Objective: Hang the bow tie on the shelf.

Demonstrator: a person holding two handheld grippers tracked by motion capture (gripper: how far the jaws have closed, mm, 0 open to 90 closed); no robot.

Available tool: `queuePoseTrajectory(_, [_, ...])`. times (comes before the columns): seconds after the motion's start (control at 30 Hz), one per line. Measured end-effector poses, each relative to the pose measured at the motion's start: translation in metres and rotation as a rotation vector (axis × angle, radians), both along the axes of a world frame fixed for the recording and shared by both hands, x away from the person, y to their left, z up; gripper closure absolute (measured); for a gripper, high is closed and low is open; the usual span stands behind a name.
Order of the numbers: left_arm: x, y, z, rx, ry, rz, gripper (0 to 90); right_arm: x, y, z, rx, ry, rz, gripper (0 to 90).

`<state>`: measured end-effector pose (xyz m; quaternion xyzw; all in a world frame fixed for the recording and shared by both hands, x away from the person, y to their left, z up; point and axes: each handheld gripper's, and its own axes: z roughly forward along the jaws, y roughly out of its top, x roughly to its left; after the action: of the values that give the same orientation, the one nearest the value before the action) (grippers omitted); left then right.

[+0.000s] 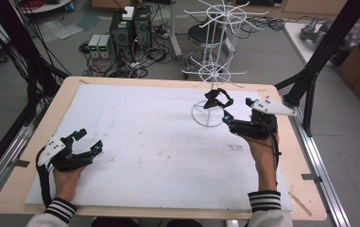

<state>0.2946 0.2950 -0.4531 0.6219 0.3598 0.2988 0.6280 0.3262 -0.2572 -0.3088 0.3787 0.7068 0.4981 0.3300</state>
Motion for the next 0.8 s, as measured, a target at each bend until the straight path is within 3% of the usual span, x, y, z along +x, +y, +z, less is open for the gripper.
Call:
queuePoseTrajectory(0.27, [0.000, 0.000, 0.000, 0.003, -0.001, 0.001, 16.0, -0.034, -0.002, -0.051, 0.061, -0.033, -0.003, 11.2])
queuePoseTrajectory(0.3, [0.000, 0.000, 0.000, 0.003, -0.001, 0.001, 16.0, -0.034, -0.002, -0.051, 0.061, -0.033, -0.003, 11.2])
queuePoseTrajectory(0.37, [0.000, -0.001, 0.000, 0.006, -0.003, 0.001, 16.0, -0.044, 0.000, -0.073, 0.090, -0.070, -0.008, 11.2])
queuePoseTrajectory(0.43, [0.000, -0.001, 0.000, 0.010, -0.002, 0.000, 16.0, -0.046, 0.000, -0.078, 0.092, -0.082, -0.010, 11.2])
queuePoseTrajectory(0.47, [0.000, -0.001, 0.000, 0.011, -0.002, 0.001, 16.0, -0.051, 0.001, -0.091, 0.112, -0.099, -0.013, 11.2])
queuePoseTrajectory(0.8, [0.000, -0.001, 0.000, 0.012, -0.004, 0.003, 16.0, -0.060, -0.002, -0.120, 0.122, -0.080, -0.044, 11.1])
